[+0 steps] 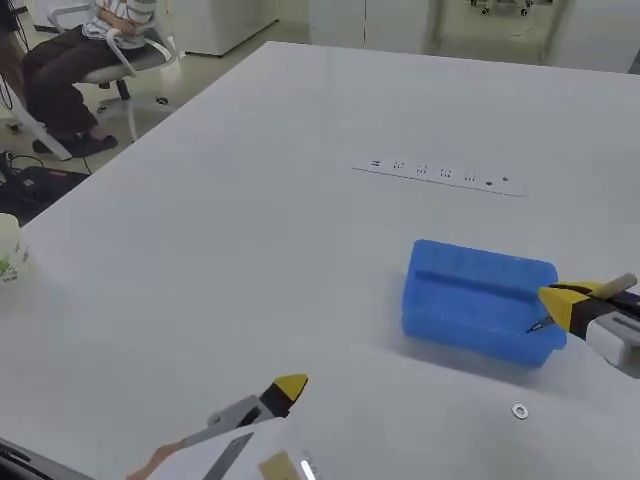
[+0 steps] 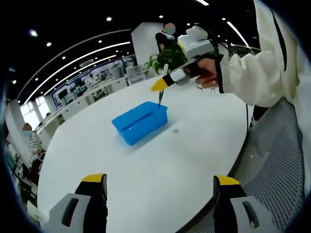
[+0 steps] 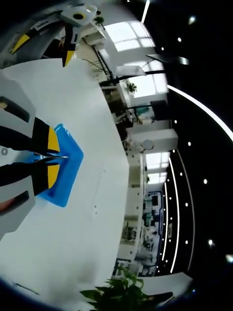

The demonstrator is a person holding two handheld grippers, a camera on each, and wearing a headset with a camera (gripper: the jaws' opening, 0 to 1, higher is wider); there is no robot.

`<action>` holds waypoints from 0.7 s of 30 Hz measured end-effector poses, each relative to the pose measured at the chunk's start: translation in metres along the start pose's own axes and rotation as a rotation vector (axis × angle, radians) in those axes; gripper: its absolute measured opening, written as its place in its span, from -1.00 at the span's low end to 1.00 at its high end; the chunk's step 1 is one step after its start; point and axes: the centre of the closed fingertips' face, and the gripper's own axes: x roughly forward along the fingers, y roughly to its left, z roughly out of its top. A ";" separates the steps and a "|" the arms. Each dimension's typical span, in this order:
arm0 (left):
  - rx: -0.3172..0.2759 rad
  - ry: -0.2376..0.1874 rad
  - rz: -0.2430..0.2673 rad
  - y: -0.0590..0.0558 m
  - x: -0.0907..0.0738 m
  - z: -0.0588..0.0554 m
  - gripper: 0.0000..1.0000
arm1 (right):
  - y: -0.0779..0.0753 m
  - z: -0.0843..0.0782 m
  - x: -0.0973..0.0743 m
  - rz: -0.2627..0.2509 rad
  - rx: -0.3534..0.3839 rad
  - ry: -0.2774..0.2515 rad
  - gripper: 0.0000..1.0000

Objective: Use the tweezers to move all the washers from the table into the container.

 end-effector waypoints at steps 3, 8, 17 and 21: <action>-0.001 -0.006 -0.004 -0.001 0.000 0.001 0.85 | 0.002 -0.003 -0.003 0.006 0.011 0.000 -0.94; 0.008 0.002 -0.016 -0.004 0.000 0.000 0.87 | 0.007 -0.014 -0.009 0.019 0.025 0.017 -0.94; 0.018 0.009 -0.017 -0.005 0.000 -0.001 0.86 | 0.009 -0.042 -0.011 0.017 0.048 0.081 -0.93; 0.018 0.009 -0.017 -0.005 0.001 -0.002 0.85 | 0.007 -0.051 -0.008 0.015 0.049 0.099 -0.93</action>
